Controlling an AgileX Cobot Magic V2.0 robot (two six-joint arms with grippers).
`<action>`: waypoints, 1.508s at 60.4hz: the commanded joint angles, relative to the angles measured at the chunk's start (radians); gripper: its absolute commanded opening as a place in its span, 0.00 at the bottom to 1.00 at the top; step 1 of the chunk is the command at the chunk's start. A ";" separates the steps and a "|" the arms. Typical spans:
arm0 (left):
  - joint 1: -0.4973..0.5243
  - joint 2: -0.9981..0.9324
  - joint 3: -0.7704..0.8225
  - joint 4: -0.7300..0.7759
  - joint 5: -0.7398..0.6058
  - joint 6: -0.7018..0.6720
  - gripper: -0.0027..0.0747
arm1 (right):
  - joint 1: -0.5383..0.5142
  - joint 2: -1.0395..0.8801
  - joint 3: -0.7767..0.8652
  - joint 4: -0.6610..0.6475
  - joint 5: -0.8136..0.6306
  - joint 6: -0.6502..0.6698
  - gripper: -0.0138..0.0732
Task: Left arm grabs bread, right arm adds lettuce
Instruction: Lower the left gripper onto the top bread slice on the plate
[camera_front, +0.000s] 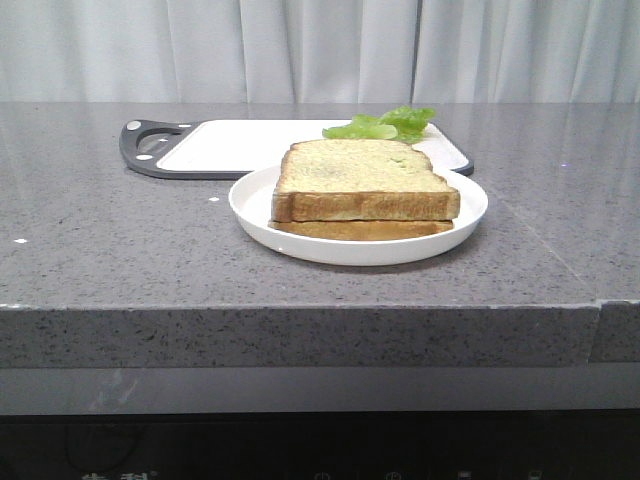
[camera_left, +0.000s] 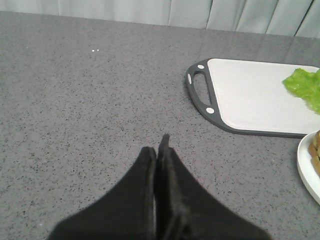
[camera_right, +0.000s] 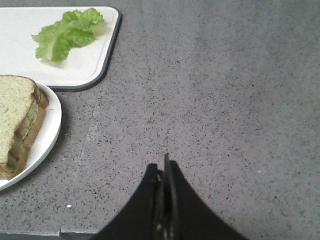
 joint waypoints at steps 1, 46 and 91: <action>0.002 0.032 -0.031 -0.016 -0.062 -0.005 0.01 | -0.006 0.030 -0.032 0.001 -0.056 -0.005 0.08; -0.337 0.508 -0.181 -0.447 -0.060 0.204 0.63 | -0.006 0.053 -0.032 0.001 -0.045 -0.007 0.59; -0.478 1.062 -0.556 -0.650 0.084 0.204 0.63 | -0.006 0.053 -0.032 0.001 -0.045 -0.007 0.59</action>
